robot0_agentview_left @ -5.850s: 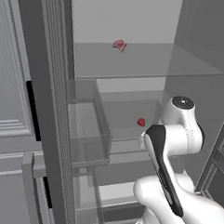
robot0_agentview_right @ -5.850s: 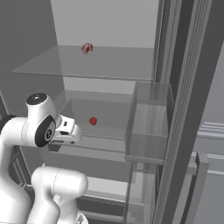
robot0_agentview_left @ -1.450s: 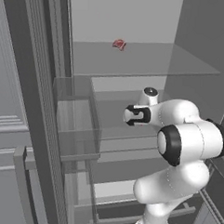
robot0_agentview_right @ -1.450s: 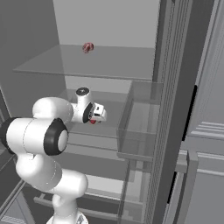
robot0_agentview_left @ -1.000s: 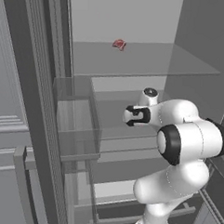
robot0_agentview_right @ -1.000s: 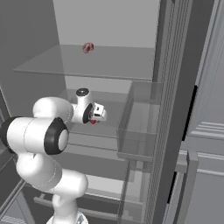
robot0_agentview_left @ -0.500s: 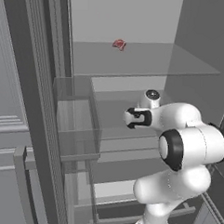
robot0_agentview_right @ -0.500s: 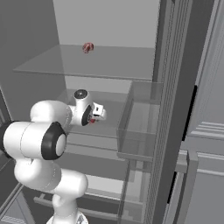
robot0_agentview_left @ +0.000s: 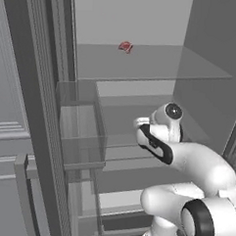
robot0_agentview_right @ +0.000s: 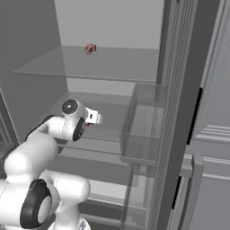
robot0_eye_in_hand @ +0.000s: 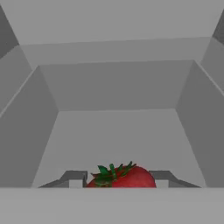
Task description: Take the strawberry from the fridge and place it on top of the pancake, located on the dining counter.
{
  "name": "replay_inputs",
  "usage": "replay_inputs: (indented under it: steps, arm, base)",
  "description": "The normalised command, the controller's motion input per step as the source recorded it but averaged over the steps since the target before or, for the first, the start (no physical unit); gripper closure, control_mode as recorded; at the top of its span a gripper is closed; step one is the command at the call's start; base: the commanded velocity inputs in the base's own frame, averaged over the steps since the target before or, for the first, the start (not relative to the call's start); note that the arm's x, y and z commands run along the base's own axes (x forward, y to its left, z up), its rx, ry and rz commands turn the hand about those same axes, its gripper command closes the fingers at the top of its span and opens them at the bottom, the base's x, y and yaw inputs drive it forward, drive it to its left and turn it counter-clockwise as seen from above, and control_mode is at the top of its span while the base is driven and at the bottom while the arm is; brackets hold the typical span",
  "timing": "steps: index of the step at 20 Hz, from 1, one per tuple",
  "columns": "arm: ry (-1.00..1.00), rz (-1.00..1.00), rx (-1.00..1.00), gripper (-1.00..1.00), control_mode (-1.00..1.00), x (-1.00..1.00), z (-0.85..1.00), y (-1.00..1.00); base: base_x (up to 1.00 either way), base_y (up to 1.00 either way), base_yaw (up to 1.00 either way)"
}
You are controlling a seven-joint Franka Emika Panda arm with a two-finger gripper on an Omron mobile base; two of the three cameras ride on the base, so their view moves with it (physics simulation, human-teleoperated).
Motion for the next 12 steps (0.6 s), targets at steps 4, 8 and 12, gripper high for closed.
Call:
replay_inputs:
  steps: [4,8,12]
  arm:
    - [0.08,0.01,0.00,1.00,-1.00,-0.71,1.00,0.30]
    - [0.25,0.06,0.00,1.00,-1.00,-0.83,0.80,0.04]
    - [0.05,0.00,0.01,1.00,-1.00,-1.00,0.56,-0.01]
  base:
    - [0.00,0.00,0.00]
    - [0.00,0.00,0.00]
    - [0.00,0.00,0.00]
